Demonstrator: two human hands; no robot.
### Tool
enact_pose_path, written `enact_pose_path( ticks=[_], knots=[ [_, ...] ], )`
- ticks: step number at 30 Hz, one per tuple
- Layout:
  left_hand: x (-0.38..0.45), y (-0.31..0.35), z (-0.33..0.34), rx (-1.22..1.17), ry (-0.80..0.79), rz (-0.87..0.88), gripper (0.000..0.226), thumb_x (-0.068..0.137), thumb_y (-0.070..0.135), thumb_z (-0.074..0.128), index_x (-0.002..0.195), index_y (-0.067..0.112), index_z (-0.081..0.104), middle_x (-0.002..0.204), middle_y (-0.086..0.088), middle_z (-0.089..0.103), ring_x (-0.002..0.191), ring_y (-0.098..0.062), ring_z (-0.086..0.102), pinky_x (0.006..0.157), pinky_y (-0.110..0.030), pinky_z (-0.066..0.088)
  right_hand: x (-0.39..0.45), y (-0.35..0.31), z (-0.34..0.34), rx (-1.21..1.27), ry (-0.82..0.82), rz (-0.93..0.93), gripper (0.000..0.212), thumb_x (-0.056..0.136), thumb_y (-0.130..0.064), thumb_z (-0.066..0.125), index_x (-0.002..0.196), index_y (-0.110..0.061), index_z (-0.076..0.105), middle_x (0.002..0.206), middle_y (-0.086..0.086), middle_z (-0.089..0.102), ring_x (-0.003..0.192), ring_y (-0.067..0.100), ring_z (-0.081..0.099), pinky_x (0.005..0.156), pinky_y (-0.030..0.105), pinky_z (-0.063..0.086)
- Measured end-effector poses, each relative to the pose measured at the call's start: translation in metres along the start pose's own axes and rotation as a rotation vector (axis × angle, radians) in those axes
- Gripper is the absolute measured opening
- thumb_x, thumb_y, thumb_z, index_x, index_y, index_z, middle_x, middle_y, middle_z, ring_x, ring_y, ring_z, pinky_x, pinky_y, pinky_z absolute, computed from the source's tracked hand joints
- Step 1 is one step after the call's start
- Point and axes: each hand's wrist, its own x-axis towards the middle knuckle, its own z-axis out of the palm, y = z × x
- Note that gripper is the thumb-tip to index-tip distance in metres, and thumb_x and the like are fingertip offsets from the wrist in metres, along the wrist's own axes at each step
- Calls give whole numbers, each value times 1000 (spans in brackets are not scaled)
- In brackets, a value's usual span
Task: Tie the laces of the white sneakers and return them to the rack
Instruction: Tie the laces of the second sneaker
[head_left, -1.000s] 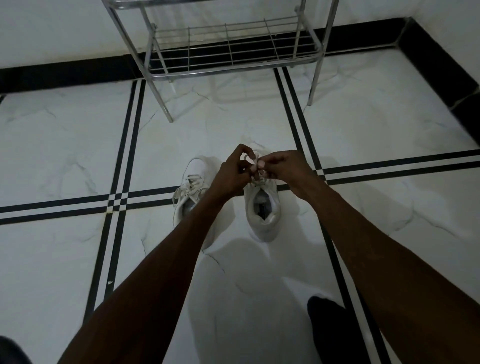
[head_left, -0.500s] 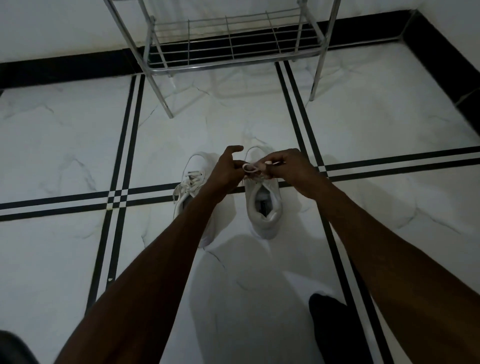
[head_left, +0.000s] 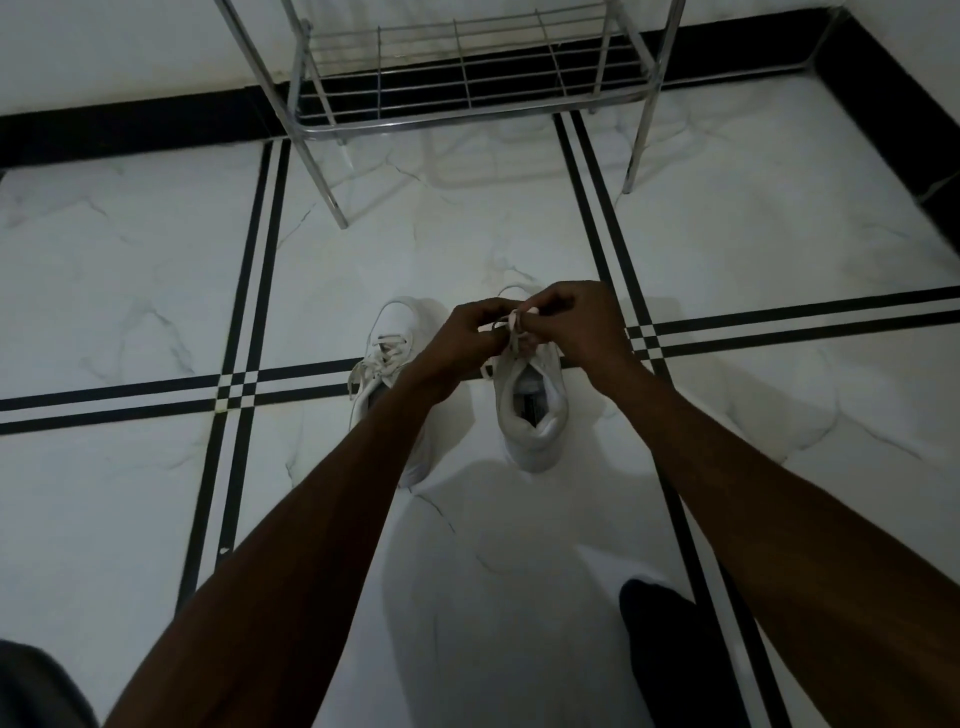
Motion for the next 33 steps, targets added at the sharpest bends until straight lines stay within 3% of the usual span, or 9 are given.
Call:
enact_pose_path(
  ticks=[3,5,7,9,14,21,26,31,33],
  knots=[
    [0,1,1,165,149,70,22,93,13,65,110,10,78,101,-6,79,94,-18,76,86,-41,63,-5,-3,-6,166,-28,100,19,71,-12,88,88,-8,80,84,12,79,78,22,77,73,40,65],
    [-2,1,2,279,259,75,19,93,9,64,103,8,80,92,-4,79,76,0,74,69,-27,64,-6,-5,-14,202,-50,157,18,69,-14,90,84,-9,80,82,10,78,77,19,77,67,32,65],
    [-12,0,-1,349,337,63,16,92,6,66,98,5,80,87,-7,78,65,4,70,58,-10,55,-8,2,-26,231,-29,250,17,70,-16,90,81,-11,78,83,8,78,72,13,76,61,24,61],
    [-25,-11,-9,496,398,63,15,92,14,69,96,9,82,84,-6,80,67,-2,69,63,-11,53,-13,22,-41,237,64,368,21,72,-19,89,86,-9,77,87,11,78,70,12,75,61,23,59],
    [-37,-29,-7,653,424,-40,17,87,9,67,93,12,83,79,-12,79,71,-26,72,66,-32,53,-21,58,-47,254,210,645,32,68,-24,91,85,-3,74,85,14,79,73,18,72,69,30,60],
    [-31,-28,-7,777,424,-69,19,86,16,66,94,16,83,85,-12,79,82,-31,70,81,-39,53,-10,53,-44,302,205,643,22,72,-10,85,85,4,74,83,15,76,66,18,68,62,27,59],
    [-29,-30,-5,871,452,-108,24,92,24,61,101,19,82,94,-11,79,95,-33,67,104,-49,41,-10,59,-42,178,233,655,30,72,-15,87,89,6,73,82,18,77,69,20,71,78,36,64],
    [-30,-30,-1,953,425,-130,26,90,24,59,98,16,83,91,-14,77,92,-36,67,98,-42,39,-9,56,-42,134,170,685,20,76,-13,83,81,1,71,80,14,73,63,17,67,72,30,62],
    [-29,-27,-2,922,395,-129,23,88,25,63,94,15,82,90,-14,77,91,-37,68,95,-43,45,-10,56,-44,88,120,563,16,77,-13,83,73,-6,70,79,13,71,69,23,69,68,31,61]
  ],
)
